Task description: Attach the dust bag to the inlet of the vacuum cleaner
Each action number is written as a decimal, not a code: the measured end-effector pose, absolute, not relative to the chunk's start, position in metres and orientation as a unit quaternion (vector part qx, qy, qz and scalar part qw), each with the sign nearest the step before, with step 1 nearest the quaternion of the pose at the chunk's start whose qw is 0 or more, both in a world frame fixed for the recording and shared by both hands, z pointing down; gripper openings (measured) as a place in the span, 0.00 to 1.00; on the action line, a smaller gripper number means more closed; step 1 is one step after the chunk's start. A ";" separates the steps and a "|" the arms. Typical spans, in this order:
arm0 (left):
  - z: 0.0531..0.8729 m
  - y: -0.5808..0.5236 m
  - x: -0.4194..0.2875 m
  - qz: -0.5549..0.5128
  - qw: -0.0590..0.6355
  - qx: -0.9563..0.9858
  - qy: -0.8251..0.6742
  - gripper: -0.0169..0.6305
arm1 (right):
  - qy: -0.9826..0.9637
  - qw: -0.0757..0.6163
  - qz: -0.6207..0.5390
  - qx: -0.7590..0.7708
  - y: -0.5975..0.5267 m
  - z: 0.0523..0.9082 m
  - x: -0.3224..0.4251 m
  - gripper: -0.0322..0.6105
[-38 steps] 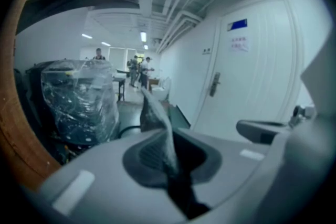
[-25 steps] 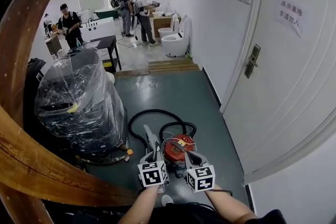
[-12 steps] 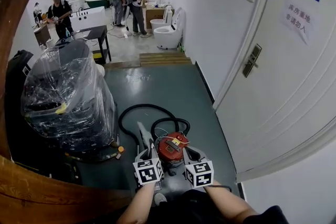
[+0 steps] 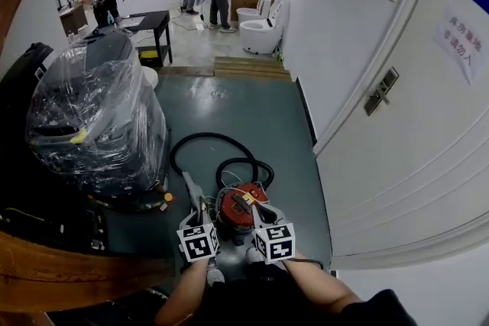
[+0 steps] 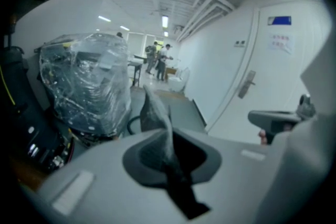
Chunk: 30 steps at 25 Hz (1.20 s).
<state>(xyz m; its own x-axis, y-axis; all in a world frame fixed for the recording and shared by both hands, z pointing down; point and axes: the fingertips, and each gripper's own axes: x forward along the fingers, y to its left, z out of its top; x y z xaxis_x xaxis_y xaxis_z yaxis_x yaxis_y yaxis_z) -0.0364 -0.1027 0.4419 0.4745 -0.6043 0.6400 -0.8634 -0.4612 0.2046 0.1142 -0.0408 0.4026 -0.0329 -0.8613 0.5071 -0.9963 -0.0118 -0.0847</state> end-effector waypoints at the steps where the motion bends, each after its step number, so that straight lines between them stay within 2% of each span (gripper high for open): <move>1: 0.445 -0.104 -0.035 0.251 0.264 0.813 -0.454 0.07 | -0.690 0.161 0.216 0.672 -0.044 0.403 0.118 0.05; 14: 0.494 -0.103 -0.016 0.270 0.293 0.763 -0.509 0.07 | -0.732 0.226 0.253 0.591 -0.072 0.468 0.151 0.05; 19: 0.548 -0.089 -0.016 0.287 0.324 0.727 -0.534 0.07 | -0.745 0.277 0.268 0.543 -0.065 0.517 0.159 0.05; 30: 0.682 -0.085 -0.036 0.306 0.353 0.680 -0.565 0.06 | -0.738 0.329 0.305 0.504 -0.077 0.651 0.163 0.05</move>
<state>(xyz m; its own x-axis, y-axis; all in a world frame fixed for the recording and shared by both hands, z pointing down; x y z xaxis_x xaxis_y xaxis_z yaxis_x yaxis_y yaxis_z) -0.0355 -0.0853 0.6815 0.1737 -0.5517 0.8157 -0.9846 -0.1116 0.1343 0.1633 -0.0770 0.6506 -0.2749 -0.5432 0.7933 -0.9448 0.3055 -0.1182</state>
